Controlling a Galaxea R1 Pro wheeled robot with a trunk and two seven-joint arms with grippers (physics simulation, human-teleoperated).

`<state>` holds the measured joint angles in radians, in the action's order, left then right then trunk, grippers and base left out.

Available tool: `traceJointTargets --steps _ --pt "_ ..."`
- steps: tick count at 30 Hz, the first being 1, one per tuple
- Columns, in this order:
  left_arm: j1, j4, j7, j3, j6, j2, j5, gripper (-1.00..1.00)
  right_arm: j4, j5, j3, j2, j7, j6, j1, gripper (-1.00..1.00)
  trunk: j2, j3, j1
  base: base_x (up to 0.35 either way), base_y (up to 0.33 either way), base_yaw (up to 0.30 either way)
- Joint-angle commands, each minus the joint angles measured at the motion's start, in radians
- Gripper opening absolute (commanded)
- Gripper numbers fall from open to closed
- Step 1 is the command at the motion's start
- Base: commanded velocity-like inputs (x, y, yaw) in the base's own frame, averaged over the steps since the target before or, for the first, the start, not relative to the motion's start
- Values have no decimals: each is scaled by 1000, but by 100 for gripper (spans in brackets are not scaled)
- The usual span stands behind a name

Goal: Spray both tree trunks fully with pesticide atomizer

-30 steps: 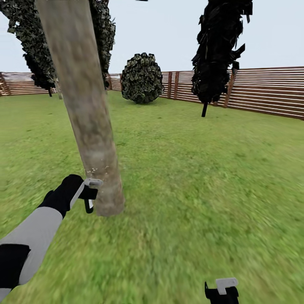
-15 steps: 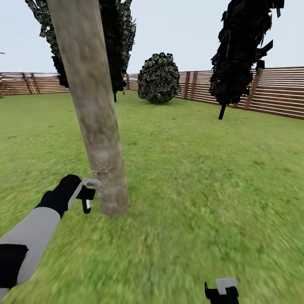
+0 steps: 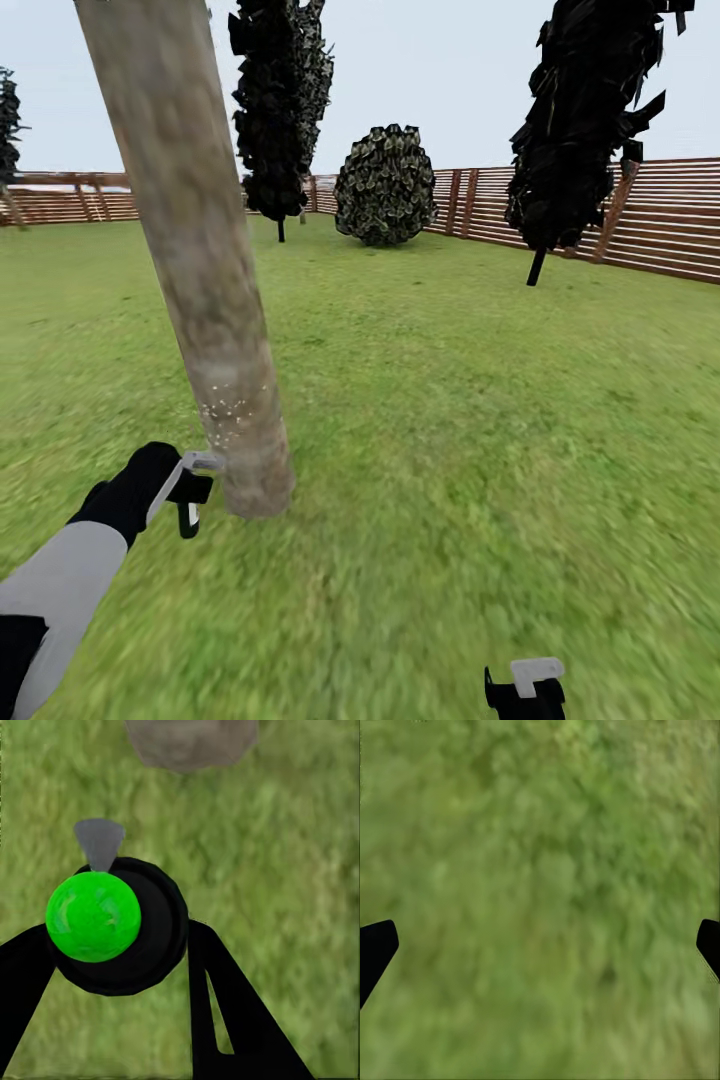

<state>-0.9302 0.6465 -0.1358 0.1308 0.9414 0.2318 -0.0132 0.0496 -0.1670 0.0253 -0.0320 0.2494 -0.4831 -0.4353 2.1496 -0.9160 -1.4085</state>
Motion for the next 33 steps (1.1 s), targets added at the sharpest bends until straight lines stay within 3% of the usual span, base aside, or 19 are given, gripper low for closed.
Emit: traceJointTargets --steps 1,9,12,17,23,28,33 --pt "0 1 -4 6 4 -1 -4 -100 -1 -10 2 0 9 0 0 100 0 -1 0 0 -276 274" --pt "1 2 1 5 3 -39 -2 -100 -1 -9 2 0 9 1 0 100 0 -1 0 96 -270 159" --pt "1 0 0 4 3 -37 -4 -100 -1 -9 2 0 9 0 0 100 0 -1 0 207 -229 4" --pt "21 -11 -1 1 2 -3 -5 -100 -1 -10 2 0 9 0 0 100 0 -1 0 210 -222 66" --pt "63 2 0 2 -1 -20 -3 -100 -1 -10 2 1 9 0 0 100 0 -1 0 24 -272 266" --pt "91 -36 1 -7 -112 -4 -4 -100 -1 -11 2 1 9 1 0 100 0 -1 0 44 -271 246" --pt "97 -41 4 -11 -126 -18 -1 -100 -2 -11 2 0 8 0 0 100 0 -1 0 244 -208 28"
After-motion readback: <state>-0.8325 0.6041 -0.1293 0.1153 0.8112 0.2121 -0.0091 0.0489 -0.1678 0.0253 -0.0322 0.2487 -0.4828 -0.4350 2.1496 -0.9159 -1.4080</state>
